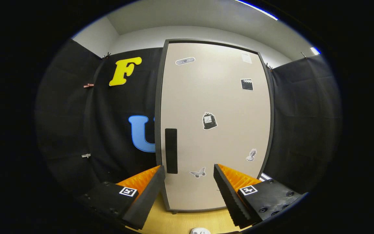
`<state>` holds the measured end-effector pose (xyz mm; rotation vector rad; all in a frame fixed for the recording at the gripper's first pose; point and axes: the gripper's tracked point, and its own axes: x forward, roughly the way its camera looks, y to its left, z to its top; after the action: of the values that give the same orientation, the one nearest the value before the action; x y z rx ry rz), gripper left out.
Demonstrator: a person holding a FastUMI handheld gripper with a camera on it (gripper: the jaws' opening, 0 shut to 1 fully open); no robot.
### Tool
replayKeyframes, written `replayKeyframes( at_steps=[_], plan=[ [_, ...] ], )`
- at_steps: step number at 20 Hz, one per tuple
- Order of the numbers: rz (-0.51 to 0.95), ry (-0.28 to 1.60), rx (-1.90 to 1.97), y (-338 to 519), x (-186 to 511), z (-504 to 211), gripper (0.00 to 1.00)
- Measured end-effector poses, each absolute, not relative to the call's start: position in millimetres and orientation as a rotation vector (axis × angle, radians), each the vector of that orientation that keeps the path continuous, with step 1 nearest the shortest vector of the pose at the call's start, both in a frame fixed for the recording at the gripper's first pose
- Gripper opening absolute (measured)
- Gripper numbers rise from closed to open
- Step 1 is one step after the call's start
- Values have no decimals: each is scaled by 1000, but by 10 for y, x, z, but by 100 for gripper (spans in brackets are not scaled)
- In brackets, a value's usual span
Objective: Open the shoe cabinet door, grab the shoes and put them into the shoe cabinet, then close the shoe cabinet door.
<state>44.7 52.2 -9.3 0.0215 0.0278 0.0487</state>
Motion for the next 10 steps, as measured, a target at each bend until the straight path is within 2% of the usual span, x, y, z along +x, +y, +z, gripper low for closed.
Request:
replayKeyframes(
  at_steps=[10],
  plan=[
    [57, 47, 11, 854, 1124, -284, 97]
  ],
)
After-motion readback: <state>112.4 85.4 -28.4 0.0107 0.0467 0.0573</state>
